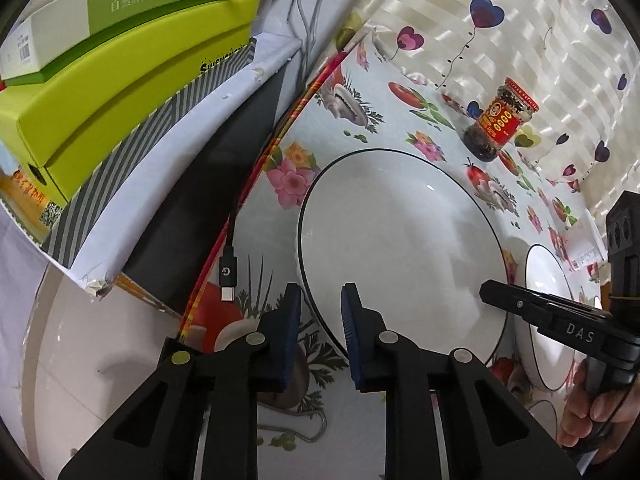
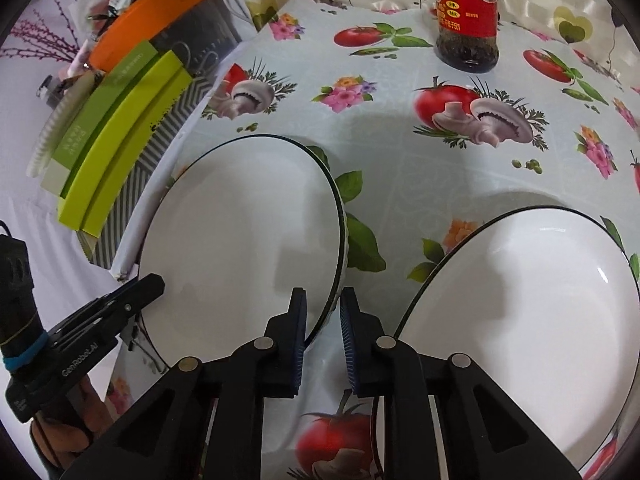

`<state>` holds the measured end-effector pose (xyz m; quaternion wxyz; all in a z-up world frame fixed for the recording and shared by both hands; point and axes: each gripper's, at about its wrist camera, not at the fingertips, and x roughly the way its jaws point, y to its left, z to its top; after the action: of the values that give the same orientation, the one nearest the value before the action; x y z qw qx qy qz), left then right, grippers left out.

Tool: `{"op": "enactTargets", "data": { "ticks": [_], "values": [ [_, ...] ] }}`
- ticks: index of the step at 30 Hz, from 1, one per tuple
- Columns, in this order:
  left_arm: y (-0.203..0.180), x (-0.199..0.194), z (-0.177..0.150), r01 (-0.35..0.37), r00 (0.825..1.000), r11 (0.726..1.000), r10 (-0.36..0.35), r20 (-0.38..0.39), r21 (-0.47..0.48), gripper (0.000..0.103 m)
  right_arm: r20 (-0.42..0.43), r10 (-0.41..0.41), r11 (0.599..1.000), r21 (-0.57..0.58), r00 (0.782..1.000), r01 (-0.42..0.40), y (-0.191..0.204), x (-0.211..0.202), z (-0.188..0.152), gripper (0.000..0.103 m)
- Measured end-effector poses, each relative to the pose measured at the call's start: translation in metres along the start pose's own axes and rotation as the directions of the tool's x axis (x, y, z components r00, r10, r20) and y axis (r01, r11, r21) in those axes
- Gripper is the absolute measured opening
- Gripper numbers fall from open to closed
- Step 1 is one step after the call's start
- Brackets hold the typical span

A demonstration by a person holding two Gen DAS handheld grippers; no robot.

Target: Organize plates and bowls

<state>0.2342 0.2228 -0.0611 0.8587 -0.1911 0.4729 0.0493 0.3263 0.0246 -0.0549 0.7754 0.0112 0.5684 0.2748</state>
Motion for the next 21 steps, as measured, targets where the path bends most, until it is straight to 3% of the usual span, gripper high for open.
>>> {"op": "enactTargets", "data": {
  "ticks": [3,21],
  "values": [
    [0.002,0.001,0.002,0.006,1.000,1.000,-0.006,0.000,-0.007,0.016,0.006,-0.009,1.000,-0.003,1.000,0.009,0.000,0.000,0.001,0.017],
    [-0.001,-0.018,-0.004,0.015,1.000,1.000,-0.015,0.021,0.005,0.016,0.031,-0.024,0.999,-0.041,0.999,0.025,0.009,-0.013,-0.004,0.016]
  ]
}}
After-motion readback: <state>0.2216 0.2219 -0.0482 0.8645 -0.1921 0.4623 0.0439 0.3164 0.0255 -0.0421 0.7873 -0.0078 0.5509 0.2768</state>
